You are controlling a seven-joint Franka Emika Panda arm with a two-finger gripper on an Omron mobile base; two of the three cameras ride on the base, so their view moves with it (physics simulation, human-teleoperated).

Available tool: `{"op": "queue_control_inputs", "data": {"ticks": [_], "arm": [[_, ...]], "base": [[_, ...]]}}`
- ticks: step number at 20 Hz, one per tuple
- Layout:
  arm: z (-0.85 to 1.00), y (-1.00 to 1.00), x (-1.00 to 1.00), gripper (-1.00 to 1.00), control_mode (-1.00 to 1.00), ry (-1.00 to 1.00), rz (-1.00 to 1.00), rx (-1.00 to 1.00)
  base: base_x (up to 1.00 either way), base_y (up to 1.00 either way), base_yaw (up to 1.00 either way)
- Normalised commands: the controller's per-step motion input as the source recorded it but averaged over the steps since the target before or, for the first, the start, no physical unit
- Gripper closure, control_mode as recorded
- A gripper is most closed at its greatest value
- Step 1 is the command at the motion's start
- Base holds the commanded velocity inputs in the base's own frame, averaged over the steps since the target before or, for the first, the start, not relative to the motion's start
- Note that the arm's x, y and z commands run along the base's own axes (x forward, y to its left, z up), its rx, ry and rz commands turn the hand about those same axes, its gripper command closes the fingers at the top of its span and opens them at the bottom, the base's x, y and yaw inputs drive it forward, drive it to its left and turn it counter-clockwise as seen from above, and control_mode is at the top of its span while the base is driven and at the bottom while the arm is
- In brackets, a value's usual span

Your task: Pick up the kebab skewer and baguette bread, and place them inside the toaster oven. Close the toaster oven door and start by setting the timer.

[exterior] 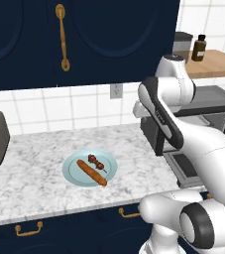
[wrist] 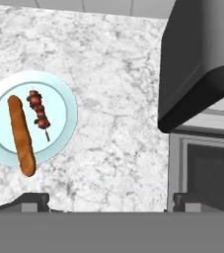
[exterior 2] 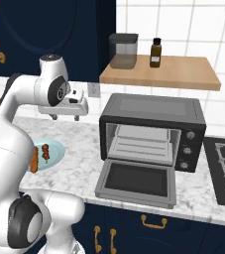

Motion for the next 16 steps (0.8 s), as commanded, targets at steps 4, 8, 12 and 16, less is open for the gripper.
{"op": "queue_control_inputs", "data": {"ticks": [4,8,12,16], "arm": [[-0.25,-0.63,-0.29,-1.00,-1.00,-0.11,0.05,0.11],[-0.01,-0.90,-0.21,-1.00,-1.00,-0.27,0.22,0.01],[-0.09,-0.71,-0.03,-1.00,-1.00,-0.40,0.25,0.00],[-0.27,-0.70,-0.03,-1.00,-1.00,-0.42,0.22,0.00]], "base": [[0.00,0.00,0.00],[0.00,0.00,0.00],[0.00,0.00,0.00],[0.00,0.00,0.00]]}}
